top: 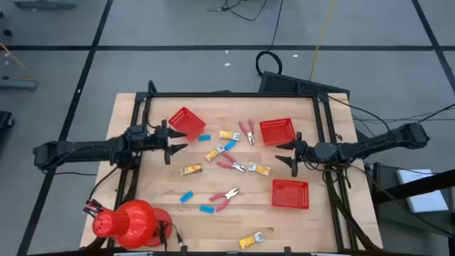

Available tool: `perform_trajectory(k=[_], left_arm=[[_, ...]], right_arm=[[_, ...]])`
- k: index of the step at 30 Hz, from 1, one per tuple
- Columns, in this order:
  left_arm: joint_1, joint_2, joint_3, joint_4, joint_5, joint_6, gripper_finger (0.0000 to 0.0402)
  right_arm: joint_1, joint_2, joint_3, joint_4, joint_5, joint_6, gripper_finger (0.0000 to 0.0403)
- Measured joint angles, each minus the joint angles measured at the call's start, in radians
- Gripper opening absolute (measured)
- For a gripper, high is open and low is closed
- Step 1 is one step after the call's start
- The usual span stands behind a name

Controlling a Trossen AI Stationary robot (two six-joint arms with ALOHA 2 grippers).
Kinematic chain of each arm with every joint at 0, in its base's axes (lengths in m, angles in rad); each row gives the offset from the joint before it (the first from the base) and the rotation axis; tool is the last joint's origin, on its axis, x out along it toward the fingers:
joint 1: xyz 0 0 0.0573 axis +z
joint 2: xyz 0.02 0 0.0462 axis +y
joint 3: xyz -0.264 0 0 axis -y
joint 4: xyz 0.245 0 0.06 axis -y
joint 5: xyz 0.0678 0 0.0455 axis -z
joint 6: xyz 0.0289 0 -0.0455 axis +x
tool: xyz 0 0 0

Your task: Pick & Place School Supplies

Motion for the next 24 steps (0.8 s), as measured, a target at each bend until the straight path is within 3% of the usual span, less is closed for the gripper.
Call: perform_trajectory(k=[24], left_arm=[[0.0, 0.0, 0.0, -0.008, 0.001, -0.002, 0.0218]], right_arm=[[0.0, 0.021, 0.003, -0.001, -0.024, 0.027, 0.0206]])
